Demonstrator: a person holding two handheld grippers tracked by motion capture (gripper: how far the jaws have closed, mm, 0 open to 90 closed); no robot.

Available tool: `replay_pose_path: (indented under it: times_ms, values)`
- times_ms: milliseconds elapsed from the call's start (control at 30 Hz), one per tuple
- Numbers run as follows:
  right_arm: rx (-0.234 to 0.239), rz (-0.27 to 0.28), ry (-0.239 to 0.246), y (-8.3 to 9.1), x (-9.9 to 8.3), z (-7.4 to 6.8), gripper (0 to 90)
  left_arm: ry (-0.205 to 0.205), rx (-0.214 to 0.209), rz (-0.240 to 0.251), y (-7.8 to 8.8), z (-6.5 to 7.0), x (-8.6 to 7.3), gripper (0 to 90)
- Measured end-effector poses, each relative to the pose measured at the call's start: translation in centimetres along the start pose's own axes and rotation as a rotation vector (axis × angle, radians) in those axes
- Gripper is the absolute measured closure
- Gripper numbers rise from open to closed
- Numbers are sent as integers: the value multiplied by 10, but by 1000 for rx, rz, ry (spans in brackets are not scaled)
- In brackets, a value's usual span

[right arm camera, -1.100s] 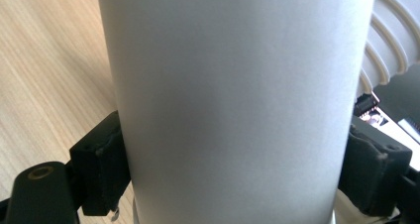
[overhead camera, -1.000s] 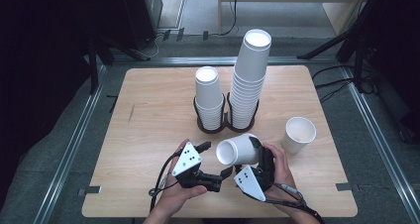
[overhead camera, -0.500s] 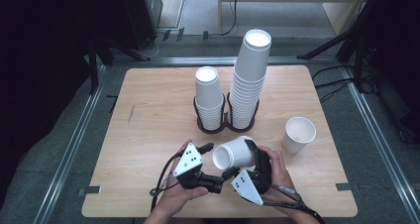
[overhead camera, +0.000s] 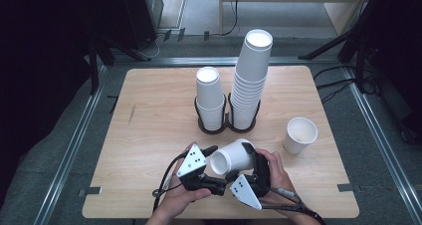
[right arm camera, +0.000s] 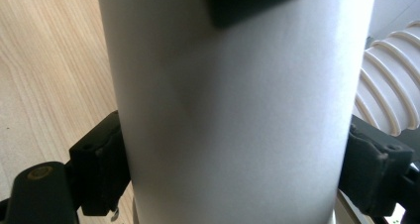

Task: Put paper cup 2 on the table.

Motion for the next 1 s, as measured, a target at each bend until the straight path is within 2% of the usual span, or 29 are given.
replay_pose_path:
  times_ms: [167, 400, 467, 833, 1000]
  values:
    - [2, 8, 23, 0, 2, 0, 137, 16, -3, -9, 0, -1, 0, 66]
    - [7, 15, 29, 1, 4, -1, 137, 23, 13, -6, 0, -2, 0, 71]
    - [7, 9, 28, 1, 3, -1, 136, 20, 25, -1, 0, -3, 0, 132]
    - [17, 14, 37, 2, 6, -4, 136, 20, 39, -12, -1, -5, -1, 133]
    - [19, 13, 41, 2, 5, -5, 136, 27, 33, -17, -2, -4, -2, 146]
Point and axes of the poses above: each handheld gripper's, and its own axes: y roughly backward along the jaws, x roughly out of its top, z roughly to its right, the point moved 9 cm from there along -y, roughly forward along the jaws, and after that the axes turned 15 degrees about y, right-handed, at the moved point
